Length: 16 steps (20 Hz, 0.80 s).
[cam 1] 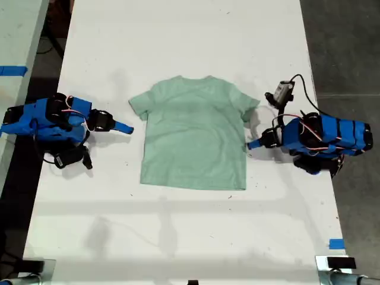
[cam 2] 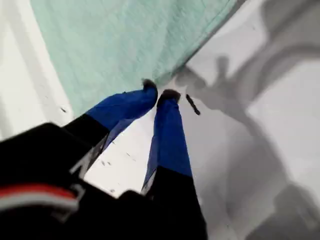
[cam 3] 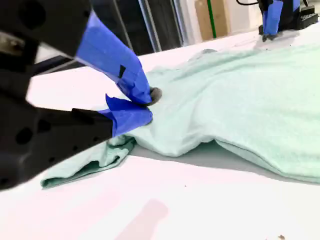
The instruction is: Fold t shirt
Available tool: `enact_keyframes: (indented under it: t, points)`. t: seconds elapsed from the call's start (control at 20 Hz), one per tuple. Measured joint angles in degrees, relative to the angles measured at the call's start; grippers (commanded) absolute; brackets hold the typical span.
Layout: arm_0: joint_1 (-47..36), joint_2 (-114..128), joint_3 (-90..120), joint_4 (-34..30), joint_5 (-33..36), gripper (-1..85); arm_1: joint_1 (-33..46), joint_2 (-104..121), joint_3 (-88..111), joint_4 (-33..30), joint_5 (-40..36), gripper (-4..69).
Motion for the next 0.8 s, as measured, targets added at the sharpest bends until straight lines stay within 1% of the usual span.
enact_keyframes:
  t: [0.05, 0.15, 0.25, 0.4, 0.45, 0.5, 0.6, 0.75, 0.8]
  points:
    - [0.00, 0.00, 0.00, 0.00, 0.00, 1.5, 3.08, -0.26, -0.53, -2.46, -1.32, 1.2]
    - [0.09, 0.00, 0.00, 0.00, 0.00, 1.5, 13.80, -9.76, -8.35, -0.18, -7.47, 2.0]
    - [0.09, 0.00, 0.00, 0.00, 0.00, 1.5, 26.37, -23.38, -20.30, 1.67, -14.77, 18.4]
    - [0.09, 0.00, 0.00, 0.00, 0.00, 1.5, 40.52, -42.71, -32.17, -0.44, -23.38, 30.6]
    - [0.00, 0.00, 0.00, 0.00, 0.00, 1.5, 43.86, -49.31, -34.28, -2.64, -24.87, 32.5]
    - [0.09, 0.00, 0.00, 0.00, 0.00, 1.5, 46.58, -55.63, -35.68, -5.45, -26.02, 32.2]
    - [0.09, 0.00, 0.00, 0.00, 0.00, 1.7, 50.62, -67.32, -37.79, -11.51, -27.07, 26.9]
    - [0.09, 0.00, 0.00, 0.00, 0.00, 1.7, 51.68, -80.86, -39.73, -19.60, -26.98, 20.6]
    - [0.09, 0.00, 0.00, 0.00, 0.00, 1.7, 51.50, -83.94, -39.81, -22.06, -26.28, 9.9]
